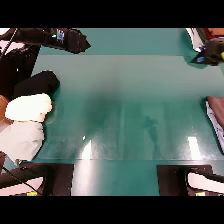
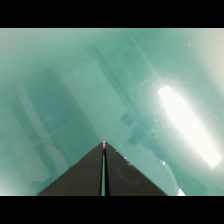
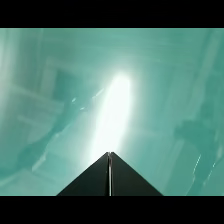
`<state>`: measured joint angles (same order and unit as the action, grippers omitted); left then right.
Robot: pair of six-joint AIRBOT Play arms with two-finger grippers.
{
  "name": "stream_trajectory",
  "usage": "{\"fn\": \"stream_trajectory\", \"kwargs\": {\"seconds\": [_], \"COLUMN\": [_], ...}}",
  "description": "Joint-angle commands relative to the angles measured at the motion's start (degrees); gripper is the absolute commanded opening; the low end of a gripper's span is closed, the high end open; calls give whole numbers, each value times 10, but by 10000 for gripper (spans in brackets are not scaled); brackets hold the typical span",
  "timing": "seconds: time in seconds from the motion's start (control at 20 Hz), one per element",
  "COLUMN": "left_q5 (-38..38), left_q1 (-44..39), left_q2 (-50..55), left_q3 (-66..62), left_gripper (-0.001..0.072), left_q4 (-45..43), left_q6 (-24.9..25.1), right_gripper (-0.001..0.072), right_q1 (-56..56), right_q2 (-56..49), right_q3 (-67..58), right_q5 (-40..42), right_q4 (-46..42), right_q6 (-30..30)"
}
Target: Fold the shirts.
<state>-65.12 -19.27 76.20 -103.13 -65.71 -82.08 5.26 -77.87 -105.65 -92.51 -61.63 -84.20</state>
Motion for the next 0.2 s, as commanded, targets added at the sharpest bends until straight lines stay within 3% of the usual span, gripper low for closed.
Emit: {"fn": "stream_trajectory", "kwargs": {"seconds": [0.0,0.15], "left_q5": [3,3], "left_q1": [0,0], "left_q2": [0,0], "left_q3": [-1,-1], "left_gripper": [25,25], "left_q4": [0,0], "left_q6": [0,0], "right_gripper": [19,19], "right_q1": [71,76], "right_q2": [0,0], "right_q3": [0,0], "right_q5": [17,9], "right_q4": [1,2], "right_q6": [23,22]}}
